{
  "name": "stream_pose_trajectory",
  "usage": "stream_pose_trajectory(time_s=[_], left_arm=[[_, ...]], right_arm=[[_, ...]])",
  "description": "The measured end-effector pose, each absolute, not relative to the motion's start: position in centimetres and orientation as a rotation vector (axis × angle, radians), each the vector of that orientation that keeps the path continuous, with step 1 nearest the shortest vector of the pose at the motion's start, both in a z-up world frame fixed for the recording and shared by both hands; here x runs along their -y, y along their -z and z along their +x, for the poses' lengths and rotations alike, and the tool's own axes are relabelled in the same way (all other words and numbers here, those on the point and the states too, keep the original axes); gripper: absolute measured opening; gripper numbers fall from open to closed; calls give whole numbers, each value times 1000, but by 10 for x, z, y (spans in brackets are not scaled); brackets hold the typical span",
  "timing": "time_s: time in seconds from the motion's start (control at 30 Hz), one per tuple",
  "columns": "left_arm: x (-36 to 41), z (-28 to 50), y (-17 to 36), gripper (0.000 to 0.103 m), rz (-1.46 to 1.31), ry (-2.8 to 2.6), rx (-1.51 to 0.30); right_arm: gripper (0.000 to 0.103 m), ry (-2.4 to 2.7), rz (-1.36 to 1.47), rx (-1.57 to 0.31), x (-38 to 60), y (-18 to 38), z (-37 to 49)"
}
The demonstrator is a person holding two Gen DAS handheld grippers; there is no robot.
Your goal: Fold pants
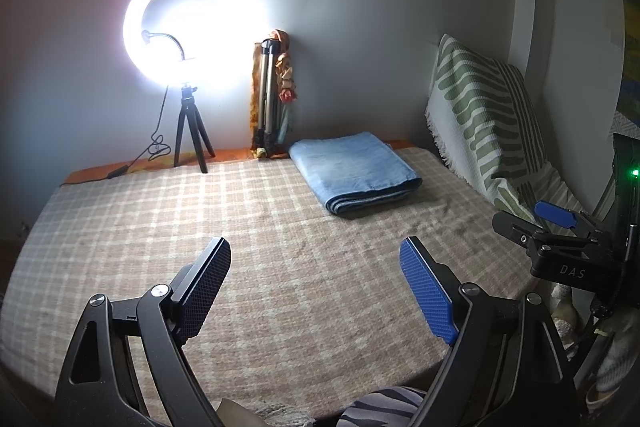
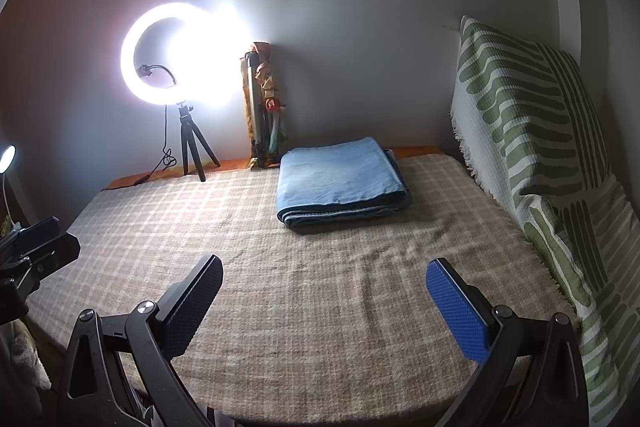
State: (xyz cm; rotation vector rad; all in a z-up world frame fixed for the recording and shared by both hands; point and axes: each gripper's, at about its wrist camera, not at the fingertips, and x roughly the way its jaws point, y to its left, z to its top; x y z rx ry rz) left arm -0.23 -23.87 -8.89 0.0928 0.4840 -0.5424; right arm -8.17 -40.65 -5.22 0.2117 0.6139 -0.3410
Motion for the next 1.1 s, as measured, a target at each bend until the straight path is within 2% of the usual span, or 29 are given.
stream_pose_trajectory(time_s=[1.1], left_arm=[[230,-2,88,87,82,523,-450]], right_arm=[[103,332,226,-632,403,59,-80]])
